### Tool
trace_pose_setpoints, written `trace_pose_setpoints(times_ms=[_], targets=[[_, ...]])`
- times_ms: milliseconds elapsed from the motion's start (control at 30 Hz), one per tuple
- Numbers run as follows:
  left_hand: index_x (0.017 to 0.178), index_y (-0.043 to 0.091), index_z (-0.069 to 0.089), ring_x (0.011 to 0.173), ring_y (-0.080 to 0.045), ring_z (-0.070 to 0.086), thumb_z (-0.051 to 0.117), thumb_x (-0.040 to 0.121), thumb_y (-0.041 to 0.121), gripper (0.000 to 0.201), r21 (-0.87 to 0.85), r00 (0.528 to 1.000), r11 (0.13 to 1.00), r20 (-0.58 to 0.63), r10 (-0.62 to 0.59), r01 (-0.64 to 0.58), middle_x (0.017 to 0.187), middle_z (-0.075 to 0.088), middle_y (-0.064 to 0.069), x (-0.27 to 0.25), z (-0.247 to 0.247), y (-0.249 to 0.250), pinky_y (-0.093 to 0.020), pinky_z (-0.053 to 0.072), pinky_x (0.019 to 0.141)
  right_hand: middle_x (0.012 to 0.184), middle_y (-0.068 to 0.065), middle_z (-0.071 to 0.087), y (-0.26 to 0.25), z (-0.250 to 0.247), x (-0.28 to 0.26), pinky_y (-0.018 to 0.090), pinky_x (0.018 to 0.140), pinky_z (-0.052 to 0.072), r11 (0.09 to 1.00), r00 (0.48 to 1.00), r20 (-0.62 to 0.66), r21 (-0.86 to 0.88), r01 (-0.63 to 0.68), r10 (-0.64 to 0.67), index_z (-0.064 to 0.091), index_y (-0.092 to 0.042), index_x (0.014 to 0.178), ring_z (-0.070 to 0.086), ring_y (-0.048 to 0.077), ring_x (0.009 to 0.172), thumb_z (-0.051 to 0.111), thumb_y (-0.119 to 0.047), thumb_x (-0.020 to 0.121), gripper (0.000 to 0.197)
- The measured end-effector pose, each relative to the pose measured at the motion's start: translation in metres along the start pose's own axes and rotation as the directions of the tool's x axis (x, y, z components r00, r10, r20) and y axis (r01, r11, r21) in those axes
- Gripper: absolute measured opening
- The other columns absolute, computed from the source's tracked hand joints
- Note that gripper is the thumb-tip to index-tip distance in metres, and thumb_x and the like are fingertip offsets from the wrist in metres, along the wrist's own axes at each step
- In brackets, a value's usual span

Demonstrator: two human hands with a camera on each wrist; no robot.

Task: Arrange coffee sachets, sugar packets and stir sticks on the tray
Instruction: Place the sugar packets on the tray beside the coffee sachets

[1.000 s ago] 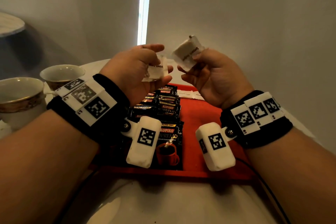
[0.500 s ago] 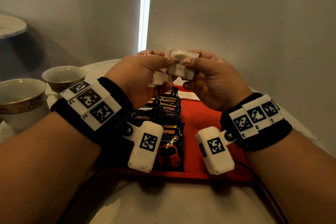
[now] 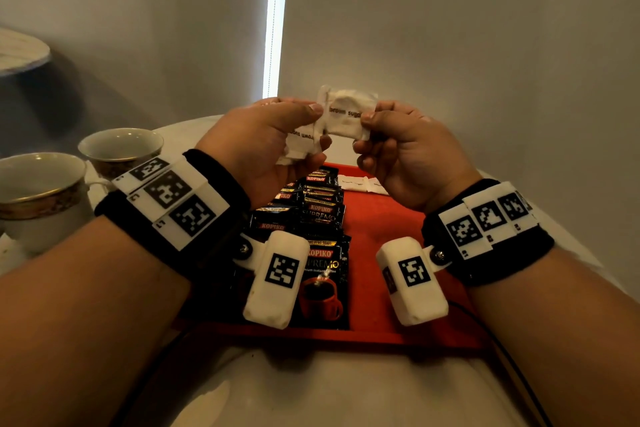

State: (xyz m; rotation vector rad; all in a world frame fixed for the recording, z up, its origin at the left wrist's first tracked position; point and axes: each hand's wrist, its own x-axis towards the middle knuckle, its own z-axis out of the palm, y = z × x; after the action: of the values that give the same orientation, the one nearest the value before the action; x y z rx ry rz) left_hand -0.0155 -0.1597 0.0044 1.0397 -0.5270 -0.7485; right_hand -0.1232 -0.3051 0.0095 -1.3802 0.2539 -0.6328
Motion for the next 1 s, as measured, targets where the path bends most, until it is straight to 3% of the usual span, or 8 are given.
trace_pose_setpoints(times_ms=[133, 233, 367, 467, 567, 700, 833, 1000], targets=[[0.11, 0.01, 0.058, 0.077, -0.02, 0.068, 0.066, 0.094, 0.016, 0.019, -0.027, 1.0, 1.0, -0.024, 0.002, -0.003, 0.107, 0.06, -0.013, 0.002, -0.003, 0.002, -0.025, 0.054, 0.054, 0.08, 0.005, 0.067, 0.007, -0.023, 0.015, 0.022, 0.048, 0.043, 0.998, 0.983, -0.18, 0.068, -0.018, 0.03, 0.059, -0.011, 0.108, 0.059, 0.011, 0.057, 0.054, -0.007, 0.098, 0.012], [0.112, 0.01, 0.057, 0.081, -0.021, 0.067, 0.066, 0.094, 0.017, 0.022, -0.042, 0.999, 0.999, -0.035, -0.006, 0.005, 0.107, 0.06, -0.013, 0.004, -0.005, 0.002, -0.025, 0.053, 0.054, 0.093, 0.008, 0.07, 0.023, -0.043, 0.024, 0.02, 0.047, 0.044, 0.992, 0.952, -0.279, 0.061, -0.113, 0.126, 0.059, -0.009, 0.117, 0.059, 0.008, 0.056, 0.051, -0.008, 0.1, 0.019], [0.111, 0.01, 0.058, 0.082, -0.021, 0.066, 0.065, 0.095, 0.016, 0.019, -0.046, 0.999, 0.999, -0.034, -0.006, 0.004, 0.106, 0.059, -0.012, 0.004, -0.004, 0.002, -0.024, 0.053, 0.054, 0.091, 0.009, 0.067, 0.043, -0.06, 0.034, 0.02, 0.042, 0.042, 0.964, 0.899, -0.354, 0.034, -0.265, 0.259, 0.06, -0.006, 0.117, 0.057, 0.009, 0.053, 0.05, -0.004, 0.1, 0.019], [0.109, 0.011, 0.058, 0.082, -0.02, 0.066, 0.065, 0.095, 0.017, 0.017, -0.038, 0.999, 0.999, -0.034, -0.005, 0.003, 0.105, 0.059, -0.012, 0.004, -0.005, 0.003, -0.025, 0.053, 0.054, 0.093, 0.01, 0.065, 0.052, -0.064, 0.035, 0.018, 0.042, 0.04, 0.922, 0.867, -0.326, 0.043, -0.386, 0.378, 0.06, -0.009, 0.1, 0.053, 0.009, 0.058, 0.044, -0.003, 0.102, 0.018], [0.112, 0.01, 0.058, 0.082, -0.02, 0.067, 0.066, 0.094, 0.018, 0.021, -0.041, 1.0, 0.999, -0.029, -0.013, 0.012, 0.106, 0.06, -0.012, 0.006, -0.006, 0.003, -0.025, 0.053, 0.055, 0.092, 0.01, 0.064, 0.056, -0.065, 0.033, 0.015, 0.043, 0.041, 0.901, 0.859, -0.294, 0.017, -0.434, 0.42, 0.06, -0.01, 0.096, 0.05, 0.008, 0.061, 0.038, 0.0, 0.103, 0.025], [0.114, 0.009, 0.058, 0.081, -0.02, 0.067, 0.067, 0.093, 0.018, 0.024, -0.064, 1.0, 0.998, -0.027, -0.015, 0.013, 0.107, 0.06, -0.012, 0.007, -0.006, 0.002, -0.025, 0.053, 0.054, 0.095, 0.009, 0.063, 0.054, -0.063, 0.031, 0.013, 0.044, 0.044, 0.882, 0.855, -0.269, -0.038, -0.469, 0.443, 0.059, -0.007, 0.112, 0.051, 0.008, 0.067, 0.035, 0.003, 0.103, 0.027], [0.113, 0.009, 0.059, 0.081, -0.02, 0.067, 0.066, 0.093, 0.017, 0.022, -0.057, 0.999, 0.998, -0.031, -0.019, 0.017, 0.107, 0.059, -0.012, 0.006, -0.006, 0.002, -0.025, 0.054, 0.055, 0.115, 0.017, 0.062, 0.056, -0.062, 0.032, 0.016, 0.045, 0.05, 0.88, 0.859, -0.27, -0.076, -0.469, 0.435, 0.053, -0.001, 0.133, 0.058, 0.012, 0.071, 0.038, 0.005, 0.102, 0.035], [0.108, 0.011, 0.062, 0.08, -0.021, 0.066, 0.064, 0.094, 0.013, 0.015, -0.052, 0.999, 0.998, -0.039, -0.021, 0.019, 0.109, 0.059, -0.014, 0.003, -0.004, 0.004, -0.024, 0.054, 0.055, 0.097, 0.016, 0.065, 0.057, -0.062, 0.031, 0.021, 0.055, 0.058, 0.89, 0.864, -0.27, -0.046, -0.453, 0.426, 0.059, -0.001, 0.108, 0.061, 0.018, 0.075, 0.045, -0.002, 0.102, 0.016]])
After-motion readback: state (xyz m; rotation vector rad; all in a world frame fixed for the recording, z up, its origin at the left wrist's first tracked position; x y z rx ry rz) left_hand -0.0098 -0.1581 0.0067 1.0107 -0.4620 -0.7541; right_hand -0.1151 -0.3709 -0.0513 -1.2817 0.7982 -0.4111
